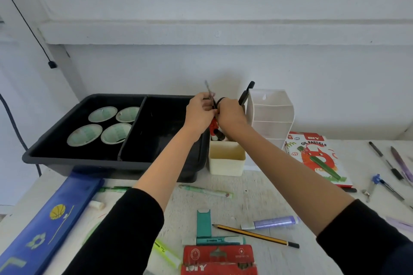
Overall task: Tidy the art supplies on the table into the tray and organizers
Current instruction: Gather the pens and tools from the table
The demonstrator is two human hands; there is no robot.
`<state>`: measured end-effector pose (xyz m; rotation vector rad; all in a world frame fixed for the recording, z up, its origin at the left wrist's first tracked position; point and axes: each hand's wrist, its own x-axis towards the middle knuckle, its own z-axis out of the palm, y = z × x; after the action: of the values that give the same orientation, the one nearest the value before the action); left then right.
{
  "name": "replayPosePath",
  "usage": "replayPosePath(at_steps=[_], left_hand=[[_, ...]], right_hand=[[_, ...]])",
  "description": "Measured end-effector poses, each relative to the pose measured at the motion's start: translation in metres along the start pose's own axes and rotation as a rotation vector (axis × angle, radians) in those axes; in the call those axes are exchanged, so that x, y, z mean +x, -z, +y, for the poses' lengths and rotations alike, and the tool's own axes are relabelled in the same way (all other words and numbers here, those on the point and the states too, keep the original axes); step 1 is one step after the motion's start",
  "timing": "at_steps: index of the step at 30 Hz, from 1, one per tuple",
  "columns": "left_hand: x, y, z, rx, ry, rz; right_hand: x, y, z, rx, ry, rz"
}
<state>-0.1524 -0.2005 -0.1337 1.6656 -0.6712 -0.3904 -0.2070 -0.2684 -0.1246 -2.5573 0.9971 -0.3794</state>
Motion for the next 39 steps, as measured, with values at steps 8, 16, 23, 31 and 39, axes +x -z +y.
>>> replayPosePath(at_steps=[8,16,23,31,39], left_hand=[[-0.028,0.013,0.012,0.054,-0.023,0.108],[-0.117,0.02,0.006,-0.051,-0.159,0.44],[-0.196,0.047,-0.032,-0.105,-0.012,0.598],[-0.244,0.066,-0.066,-0.058,0.096,0.656],[-0.252,-0.005,-0.056,-0.107,0.099,0.467]], right_hand=[[-0.021,0.012,-0.004,0.012,0.045,-0.033],[-0.098,0.014,-0.016,0.341,0.257,0.244],[-0.165,-0.035,-0.021,0.593,0.317,0.149],[-0.215,-0.08,-0.008,0.643,0.237,-0.022],[-0.238,-0.053,0.055,0.71,0.024,0.054]])
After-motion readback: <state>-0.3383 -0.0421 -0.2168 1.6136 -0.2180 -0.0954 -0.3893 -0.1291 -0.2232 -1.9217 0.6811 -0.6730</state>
